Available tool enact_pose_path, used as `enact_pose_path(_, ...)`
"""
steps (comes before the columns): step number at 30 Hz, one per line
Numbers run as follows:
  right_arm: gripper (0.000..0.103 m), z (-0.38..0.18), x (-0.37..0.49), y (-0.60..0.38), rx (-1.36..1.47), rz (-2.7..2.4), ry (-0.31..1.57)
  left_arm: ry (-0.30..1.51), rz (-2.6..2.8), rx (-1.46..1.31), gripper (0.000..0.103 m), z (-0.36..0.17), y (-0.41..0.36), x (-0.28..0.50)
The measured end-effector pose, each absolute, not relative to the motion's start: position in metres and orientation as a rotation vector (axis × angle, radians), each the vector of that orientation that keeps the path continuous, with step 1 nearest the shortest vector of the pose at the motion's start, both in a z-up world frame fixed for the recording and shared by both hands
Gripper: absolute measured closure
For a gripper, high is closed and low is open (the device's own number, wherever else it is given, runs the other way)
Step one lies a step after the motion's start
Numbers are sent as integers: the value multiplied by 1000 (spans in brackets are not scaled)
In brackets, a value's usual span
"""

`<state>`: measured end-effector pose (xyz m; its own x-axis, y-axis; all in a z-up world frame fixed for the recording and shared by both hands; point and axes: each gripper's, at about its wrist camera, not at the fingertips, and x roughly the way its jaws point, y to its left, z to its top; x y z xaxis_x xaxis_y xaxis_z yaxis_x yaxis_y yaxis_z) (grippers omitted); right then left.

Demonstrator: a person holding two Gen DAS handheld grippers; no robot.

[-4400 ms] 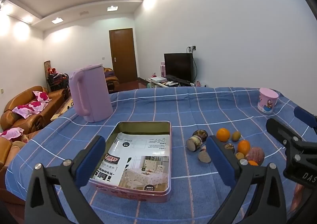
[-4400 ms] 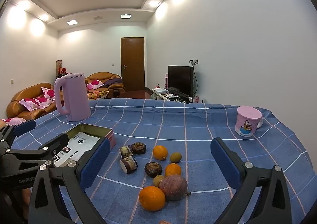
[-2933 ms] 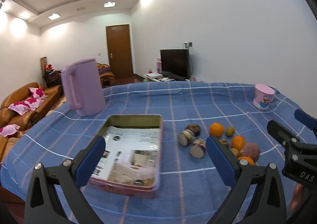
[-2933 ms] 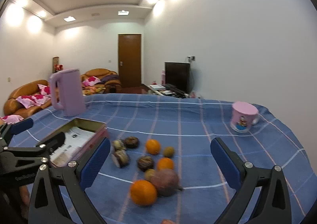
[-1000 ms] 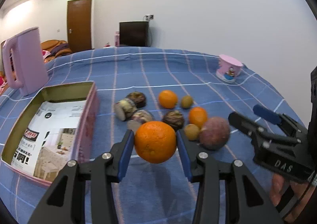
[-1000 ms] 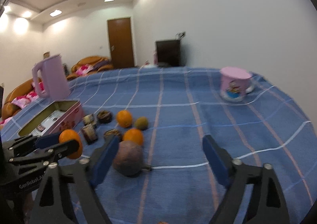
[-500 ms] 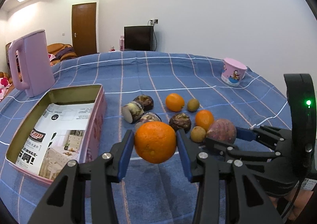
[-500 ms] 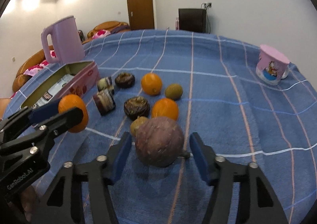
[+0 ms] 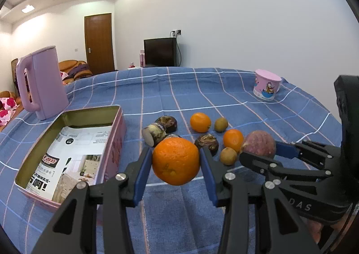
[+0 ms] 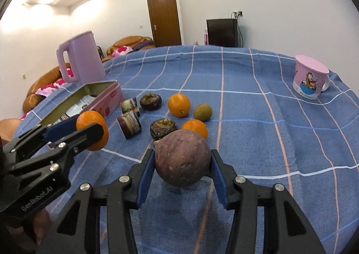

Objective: Organize fruits
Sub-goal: 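Carry the orange and passion fruit into the pink tin and release both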

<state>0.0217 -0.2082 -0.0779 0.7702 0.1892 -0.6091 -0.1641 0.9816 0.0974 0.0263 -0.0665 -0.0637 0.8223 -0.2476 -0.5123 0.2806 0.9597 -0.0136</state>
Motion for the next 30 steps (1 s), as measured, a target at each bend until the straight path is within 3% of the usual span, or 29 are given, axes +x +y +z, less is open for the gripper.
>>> enact_pose_path(30,53,-63,-5,-210,40,226,485,435,-265,79,57,-57,-64,13)
